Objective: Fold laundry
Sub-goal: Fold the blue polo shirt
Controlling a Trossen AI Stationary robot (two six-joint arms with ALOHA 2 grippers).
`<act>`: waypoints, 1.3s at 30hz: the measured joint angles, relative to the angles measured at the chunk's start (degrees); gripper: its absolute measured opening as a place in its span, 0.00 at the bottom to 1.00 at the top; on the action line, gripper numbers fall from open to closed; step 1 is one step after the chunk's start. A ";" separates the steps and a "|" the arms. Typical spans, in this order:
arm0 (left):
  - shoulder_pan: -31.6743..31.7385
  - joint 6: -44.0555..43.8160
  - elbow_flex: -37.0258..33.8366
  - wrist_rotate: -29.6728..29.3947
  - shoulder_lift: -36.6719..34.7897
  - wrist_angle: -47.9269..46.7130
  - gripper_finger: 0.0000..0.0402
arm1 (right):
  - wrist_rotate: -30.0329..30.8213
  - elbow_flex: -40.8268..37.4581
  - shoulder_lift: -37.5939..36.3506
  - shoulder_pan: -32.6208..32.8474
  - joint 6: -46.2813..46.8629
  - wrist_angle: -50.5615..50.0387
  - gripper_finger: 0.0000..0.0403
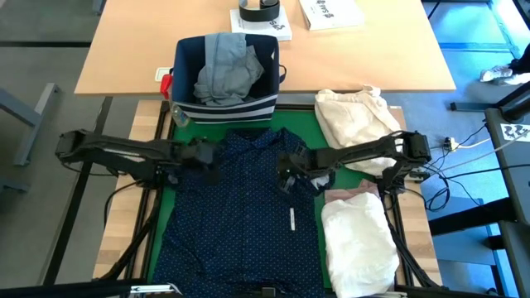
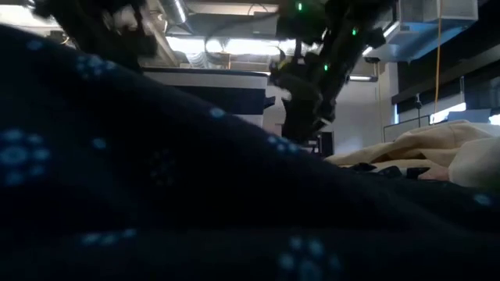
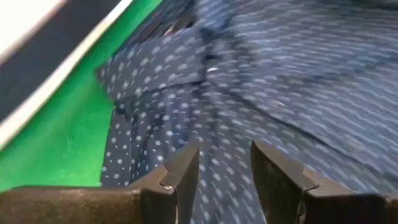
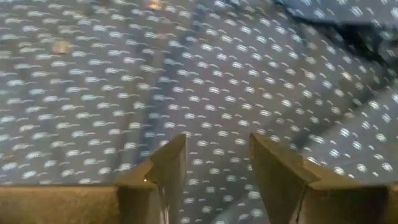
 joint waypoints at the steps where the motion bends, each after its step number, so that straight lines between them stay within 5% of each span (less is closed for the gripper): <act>1: 1.61 -1.35 -1.86 -0.03 1.62 3.33 0.35 | -0.04 -0.58 0.00 -0.56 0.76 0.87 0.43; 13: 17.46 -8.18 -11.75 3.57 15.22 23.81 0.35 | -3.54 -8.52 0.24 -0.55 6.06 12.87 0.43; 26: 28.12 2.10 -13.65 -9.58 21.45 27.44 0.35 | -6.59 -16.03 -0.13 -0.62 4.80 13.37 0.43; 39: 26.22 13.67 -5.08 11.65 10.07 19.24 0.35 | -1.44 -5.01 -1.88 -2.16 -4.32 3.20 0.43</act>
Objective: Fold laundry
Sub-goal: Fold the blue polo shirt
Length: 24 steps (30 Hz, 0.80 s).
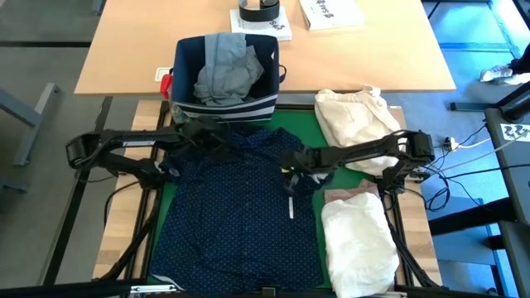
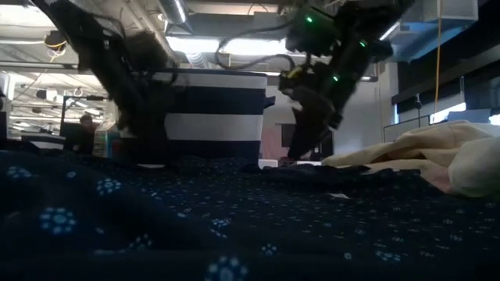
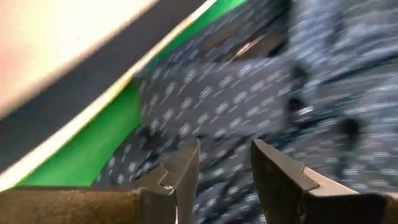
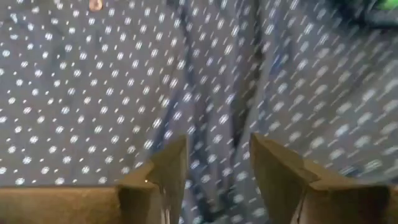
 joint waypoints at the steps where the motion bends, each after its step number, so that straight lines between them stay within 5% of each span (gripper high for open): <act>1: -0.58 0.70 0.74 0.28 -1.47 -1.08 0.35 | 0.02 1.50 0.02 -0.32 -1.02 -1.46 0.43; 6: -4.87 1.08 3.39 5.14 -9.21 -5.97 0.35 | -2.25 8.99 -0.82 -1.12 -2.26 -5.93 0.43; 13: -18.06 -8.31 3.47 17.26 -13.66 -7.50 0.35 | -19.08 10.88 -0.87 6.29 0.84 -1.57 0.43; 24: -43.23 -19.48 -0.04 10.71 -5.13 -8.34 0.35 | -11.75 10.62 2.09 19.43 1.29 -4.17 0.43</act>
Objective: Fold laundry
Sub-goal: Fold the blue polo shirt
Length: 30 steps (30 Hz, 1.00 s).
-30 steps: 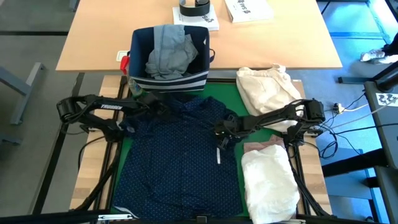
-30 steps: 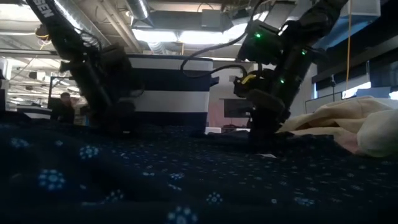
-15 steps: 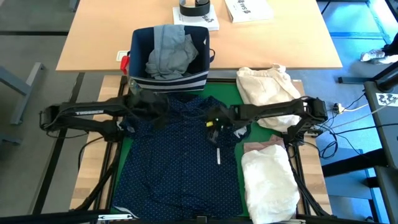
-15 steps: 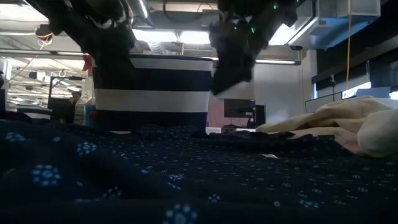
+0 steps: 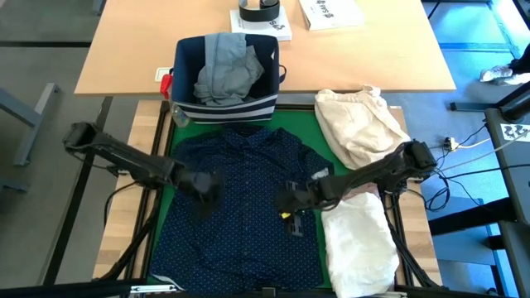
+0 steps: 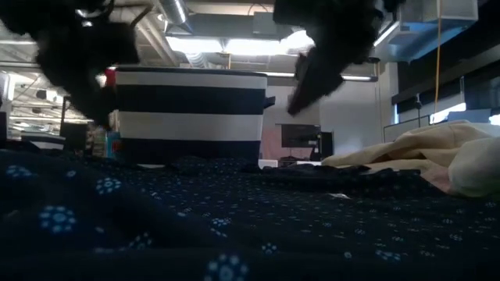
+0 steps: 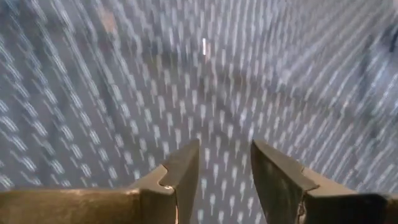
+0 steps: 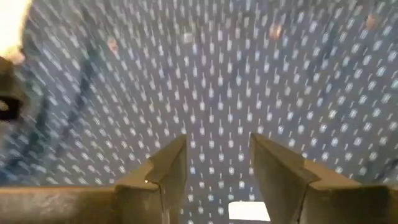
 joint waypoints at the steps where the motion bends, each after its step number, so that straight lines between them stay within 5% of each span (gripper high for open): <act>1: -1.18 -1.07 -0.67 -0.15 1.26 0.09 0.35 | 0.56 -0.52 0.71 0.58 0.04 0.20 0.43; 6: -5.17 -5.72 -3.72 -4.07 7.62 0.62 0.35 | 7.28 -3.68 5.60 2.25 0.21 4.21 0.43; 18: -4.53 -5.39 -4.09 -16.88 13.76 4.00 0.35 | 7.48 -3.59 9.53 -3.74 -2.97 -1.13 0.43; 30: -4.77 -9.30 -2.60 -8.32 13.11 -0.93 0.35 | 3.29 -3.79 8.90 -2.71 -0.58 -1.63 0.43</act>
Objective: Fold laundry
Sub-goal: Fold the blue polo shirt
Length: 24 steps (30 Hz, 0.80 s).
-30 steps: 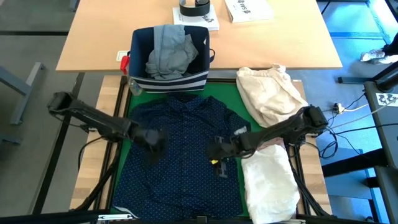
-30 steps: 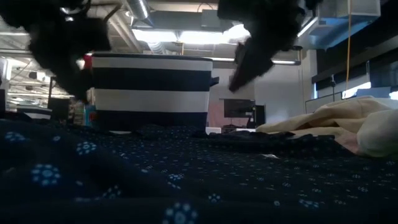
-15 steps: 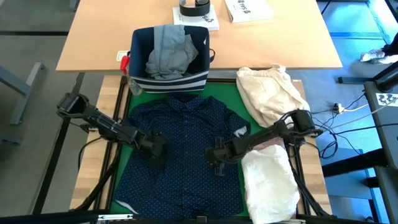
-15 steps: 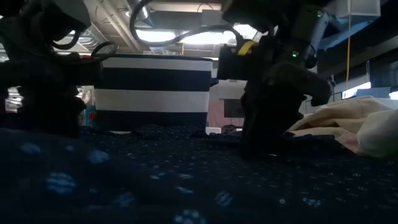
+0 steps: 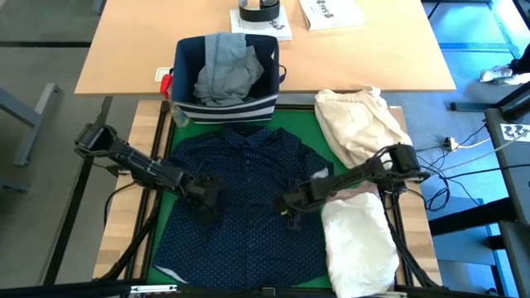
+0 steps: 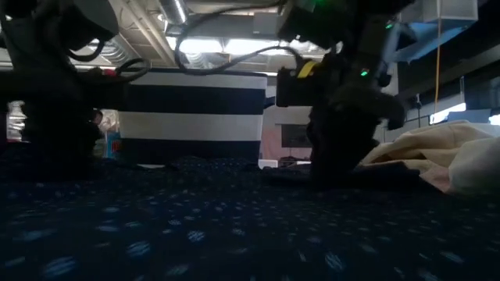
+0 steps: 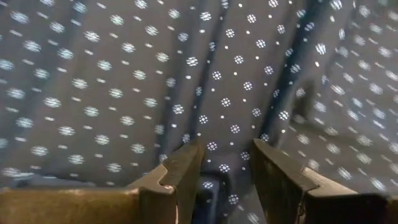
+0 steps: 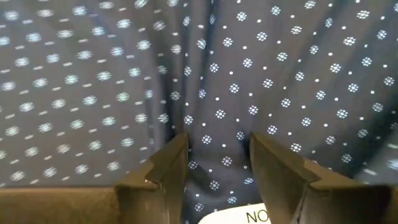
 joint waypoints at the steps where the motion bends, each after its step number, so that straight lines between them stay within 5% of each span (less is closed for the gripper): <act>1: -0.50 -0.25 0.42 1.12 0.00 -0.10 0.35 | 0.00 0.00 0.00 0.64 0.39 0.22 0.43; 10: -0.97 4.19 8.93 4.76 -1.51 -8.66 0.35 | 0.40 5.04 -1.13 1.59 -1.34 -8.08 0.43; 18: 1.70 12.31 20.55 -6.80 -8.41 -26.77 0.35 | 5.59 8.19 -9.63 -5.18 -5.28 -16.86 0.43; 24: 4.70 10.62 21.30 -11.17 -15.82 -30.48 0.35 | 4.58 4.33 -16.48 -12.32 -5.40 -17.12 0.43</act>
